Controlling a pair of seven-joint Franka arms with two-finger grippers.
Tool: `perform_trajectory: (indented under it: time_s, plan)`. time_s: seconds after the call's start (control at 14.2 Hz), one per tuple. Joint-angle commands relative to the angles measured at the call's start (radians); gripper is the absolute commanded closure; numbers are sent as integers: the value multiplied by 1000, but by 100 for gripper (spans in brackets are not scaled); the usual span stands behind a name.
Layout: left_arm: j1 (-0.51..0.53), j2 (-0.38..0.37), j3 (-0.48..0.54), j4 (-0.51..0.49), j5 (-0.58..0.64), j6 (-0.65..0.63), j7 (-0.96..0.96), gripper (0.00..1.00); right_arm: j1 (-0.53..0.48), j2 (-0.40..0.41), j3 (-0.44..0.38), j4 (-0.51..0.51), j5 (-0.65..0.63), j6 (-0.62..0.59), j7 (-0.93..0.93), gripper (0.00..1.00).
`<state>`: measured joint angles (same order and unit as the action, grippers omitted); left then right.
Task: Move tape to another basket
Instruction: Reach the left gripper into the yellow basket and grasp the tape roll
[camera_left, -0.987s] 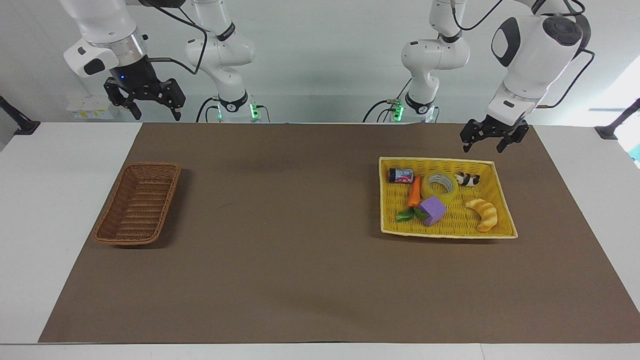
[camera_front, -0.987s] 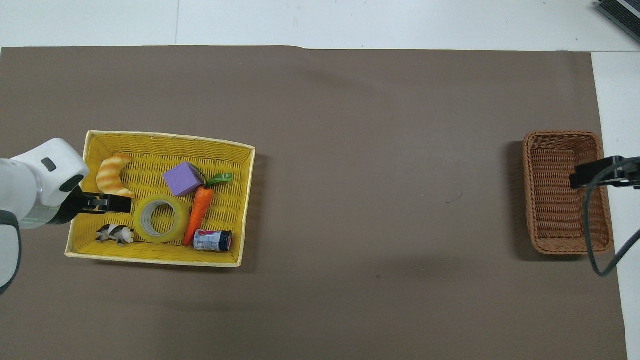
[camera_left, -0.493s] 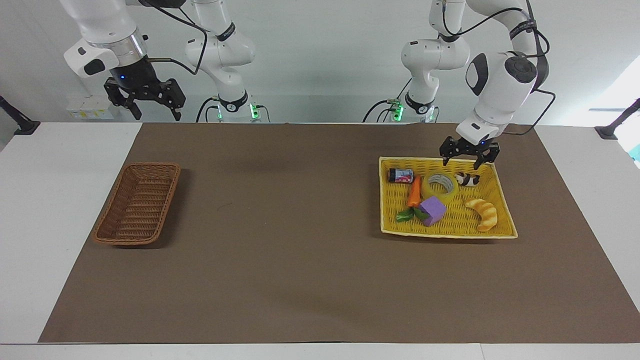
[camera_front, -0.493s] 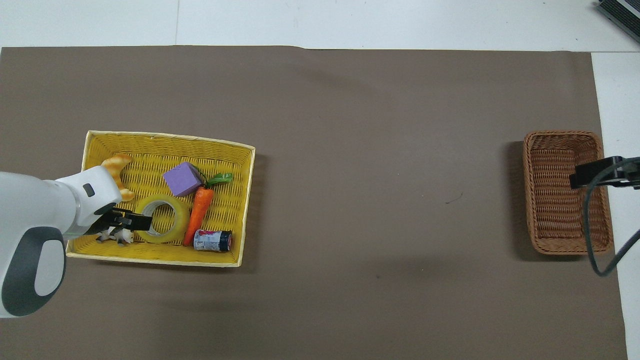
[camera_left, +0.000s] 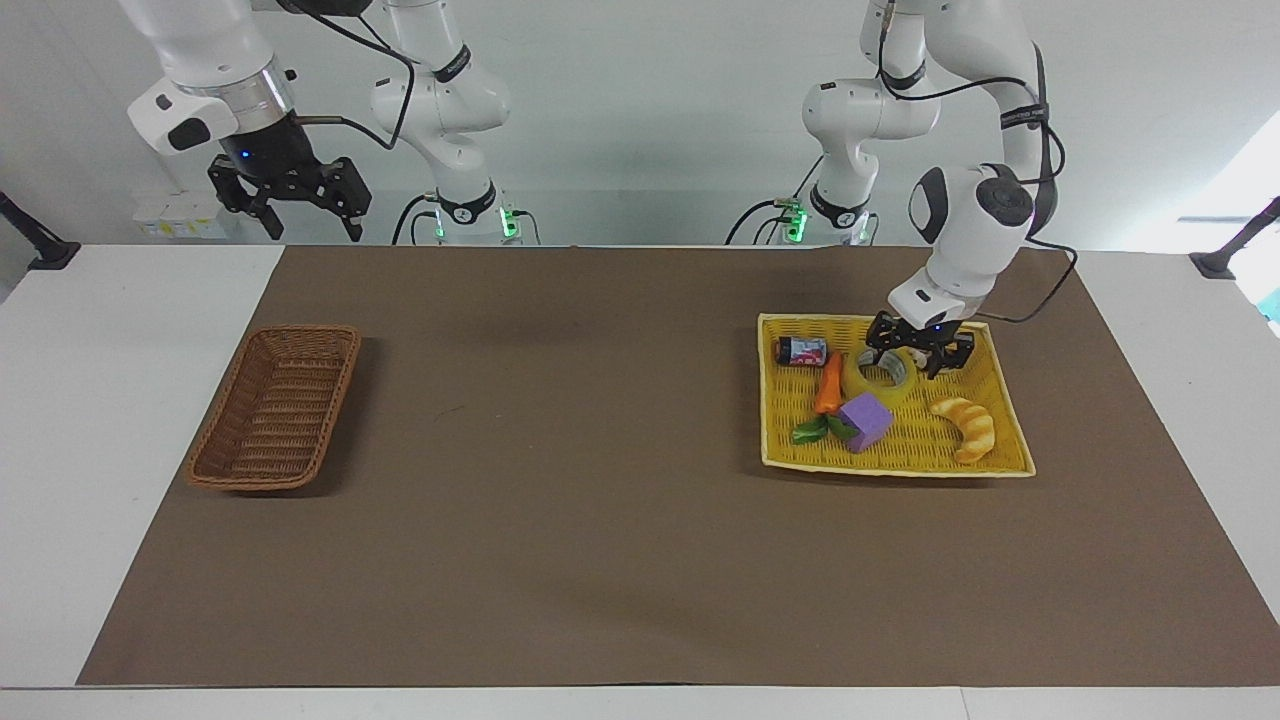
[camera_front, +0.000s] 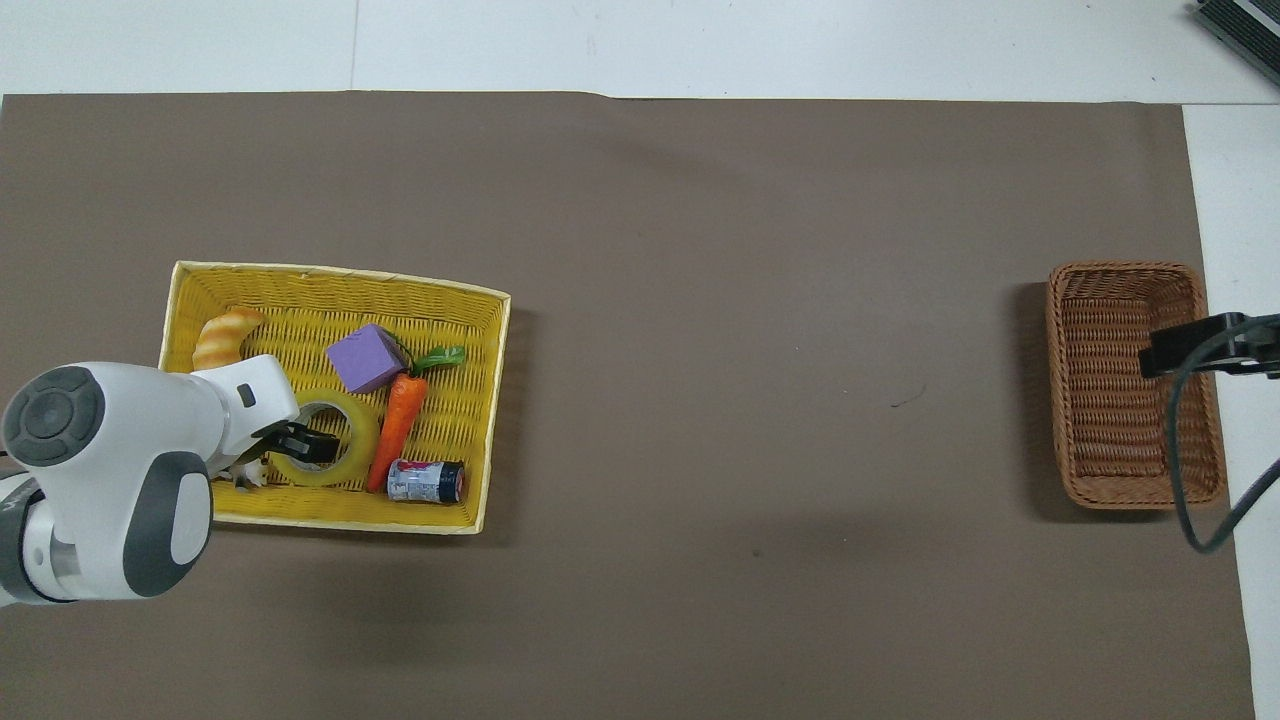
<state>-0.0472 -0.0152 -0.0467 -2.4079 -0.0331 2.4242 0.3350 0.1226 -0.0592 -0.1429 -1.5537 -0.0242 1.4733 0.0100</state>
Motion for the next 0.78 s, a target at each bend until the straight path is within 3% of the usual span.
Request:
perform_trajectory:
  time_s: [0.0,0.35,0.7]
  plan:
    - [0,-2,7,-30,-11,42,39,100,-12,-22,3,-31,4,19,-30,0]
    - [6,-14,8,-4,-11,15,71,100,-12,-22,3,-34,4,19,-30,0]
    - [32,-19,11,208,-11,-267,56,100,-6,-22,5,-34,29,18,-24,0]
